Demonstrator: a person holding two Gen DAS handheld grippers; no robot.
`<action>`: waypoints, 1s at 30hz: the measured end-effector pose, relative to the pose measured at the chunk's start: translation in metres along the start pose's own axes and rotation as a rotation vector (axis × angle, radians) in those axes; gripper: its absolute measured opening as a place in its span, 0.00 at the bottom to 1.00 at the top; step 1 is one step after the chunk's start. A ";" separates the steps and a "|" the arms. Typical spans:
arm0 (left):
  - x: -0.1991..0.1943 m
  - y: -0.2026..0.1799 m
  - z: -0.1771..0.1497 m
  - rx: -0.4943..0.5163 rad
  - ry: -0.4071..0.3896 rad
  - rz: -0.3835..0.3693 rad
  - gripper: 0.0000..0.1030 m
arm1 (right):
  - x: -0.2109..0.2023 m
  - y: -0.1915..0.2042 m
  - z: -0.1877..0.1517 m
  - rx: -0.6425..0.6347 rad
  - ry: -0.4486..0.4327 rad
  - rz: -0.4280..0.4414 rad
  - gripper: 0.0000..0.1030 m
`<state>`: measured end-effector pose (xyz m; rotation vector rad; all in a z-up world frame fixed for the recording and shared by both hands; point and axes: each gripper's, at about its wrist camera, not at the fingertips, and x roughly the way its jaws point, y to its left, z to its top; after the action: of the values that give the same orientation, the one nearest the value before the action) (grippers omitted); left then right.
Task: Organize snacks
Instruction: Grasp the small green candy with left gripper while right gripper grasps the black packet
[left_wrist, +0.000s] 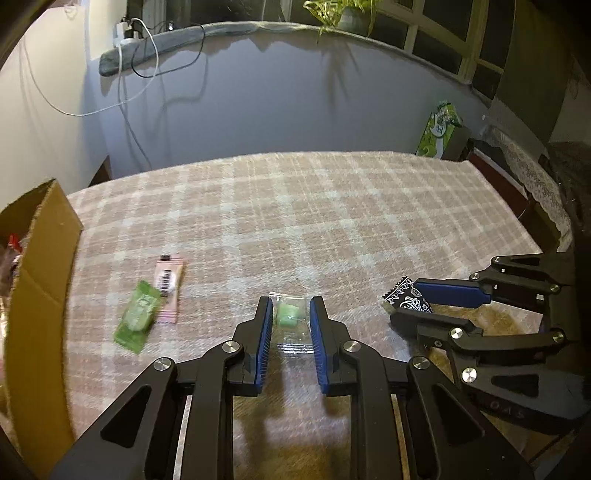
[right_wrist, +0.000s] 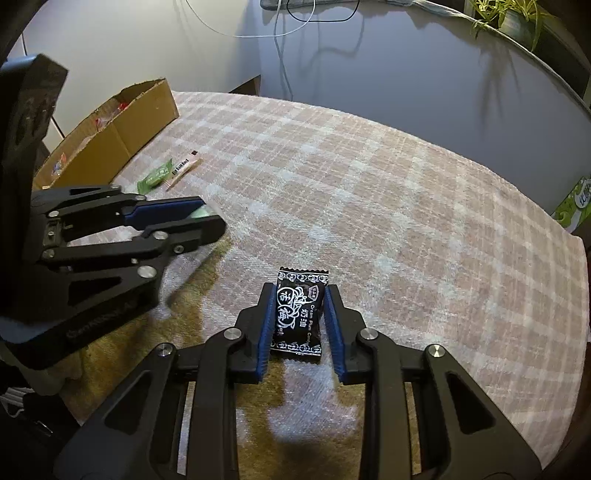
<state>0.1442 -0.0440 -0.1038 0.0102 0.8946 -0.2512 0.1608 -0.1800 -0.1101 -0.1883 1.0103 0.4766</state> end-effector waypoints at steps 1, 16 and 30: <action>-0.004 0.002 0.000 -0.001 -0.005 0.001 0.18 | -0.001 0.000 0.000 0.001 -0.003 0.000 0.26; -0.086 0.045 -0.005 -0.066 -0.148 0.031 0.18 | -0.041 0.037 0.034 -0.040 -0.104 0.041 0.26; -0.135 0.112 -0.025 -0.158 -0.207 0.134 0.18 | -0.039 0.104 0.091 -0.134 -0.152 0.120 0.26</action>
<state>0.0688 0.0960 -0.0261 -0.1008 0.7020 -0.0546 0.1647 -0.0665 -0.0224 -0.2093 0.8444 0.6592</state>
